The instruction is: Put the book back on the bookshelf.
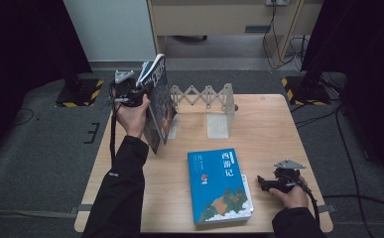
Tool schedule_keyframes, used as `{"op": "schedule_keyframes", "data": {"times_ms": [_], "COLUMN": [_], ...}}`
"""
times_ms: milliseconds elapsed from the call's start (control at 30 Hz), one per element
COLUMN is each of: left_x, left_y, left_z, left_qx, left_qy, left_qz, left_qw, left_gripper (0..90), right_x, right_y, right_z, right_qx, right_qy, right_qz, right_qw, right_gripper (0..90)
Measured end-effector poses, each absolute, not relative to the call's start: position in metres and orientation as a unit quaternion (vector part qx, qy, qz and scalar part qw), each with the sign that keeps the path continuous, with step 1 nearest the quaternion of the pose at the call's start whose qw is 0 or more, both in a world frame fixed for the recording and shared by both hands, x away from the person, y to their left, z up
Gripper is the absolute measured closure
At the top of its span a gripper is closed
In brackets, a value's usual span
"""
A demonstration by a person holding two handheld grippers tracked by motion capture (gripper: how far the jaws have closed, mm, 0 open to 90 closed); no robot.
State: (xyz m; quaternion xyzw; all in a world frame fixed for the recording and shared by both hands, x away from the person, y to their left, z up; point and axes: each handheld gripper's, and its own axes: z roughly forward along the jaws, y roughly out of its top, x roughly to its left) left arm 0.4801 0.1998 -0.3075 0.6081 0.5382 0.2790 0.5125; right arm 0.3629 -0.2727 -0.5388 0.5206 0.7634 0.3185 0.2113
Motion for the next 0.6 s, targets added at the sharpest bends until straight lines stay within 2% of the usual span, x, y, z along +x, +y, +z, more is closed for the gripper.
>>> {"op": "schedule_keyframes", "data": {"times_ms": [600], "left_x": [0.488], "left_y": [0.192], "left_z": [-0.319], "left_qx": [0.616], "left_qy": [0.536], "left_qz": [0.302], "left_qw": [0.492], "left_gripper": [82.1], "right_x": [0.363], "right_y": [-0.273], "right_z": [-0.539], "right_qx": [0.517], "right_qy": [0.765], "right_qz": [0.319], "right_qw": [0.213], "right_gripper": [2.9]}}
